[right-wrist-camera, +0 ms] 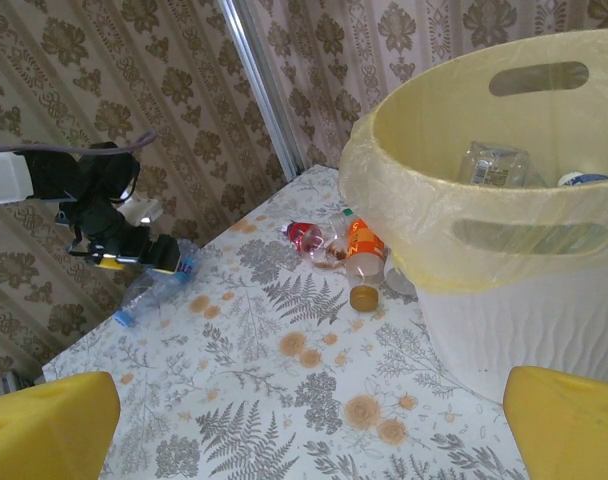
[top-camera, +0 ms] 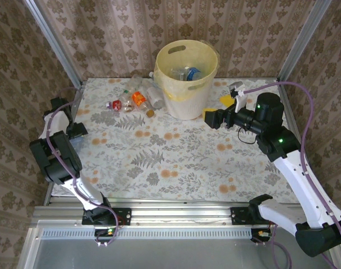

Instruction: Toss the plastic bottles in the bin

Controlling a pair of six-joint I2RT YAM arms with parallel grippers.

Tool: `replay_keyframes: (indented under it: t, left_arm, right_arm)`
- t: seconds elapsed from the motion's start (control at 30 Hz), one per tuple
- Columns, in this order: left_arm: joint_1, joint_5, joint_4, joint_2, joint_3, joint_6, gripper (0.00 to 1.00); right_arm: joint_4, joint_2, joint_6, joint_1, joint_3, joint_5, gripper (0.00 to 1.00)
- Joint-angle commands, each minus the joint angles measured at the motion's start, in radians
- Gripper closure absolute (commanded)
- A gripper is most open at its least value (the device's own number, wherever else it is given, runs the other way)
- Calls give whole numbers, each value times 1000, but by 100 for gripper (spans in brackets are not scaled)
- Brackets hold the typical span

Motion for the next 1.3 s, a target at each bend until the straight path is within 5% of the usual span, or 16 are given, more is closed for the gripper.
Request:
replay_keyframes:
  t: [0.0,0.5,1.27]
  left_arm:
    - [24,51,2,43,30,29,3]
    - [9,188,70,86,-33,39,33]
    - [-250,366,278,-118,-267,-33,80]
  right_arm:
    - [2,-27,-15,2,-14,-22,0]
    - [16,-28,-16,3,-32,-9,0]
    - [18,-28,-33,2,-61,61,0]
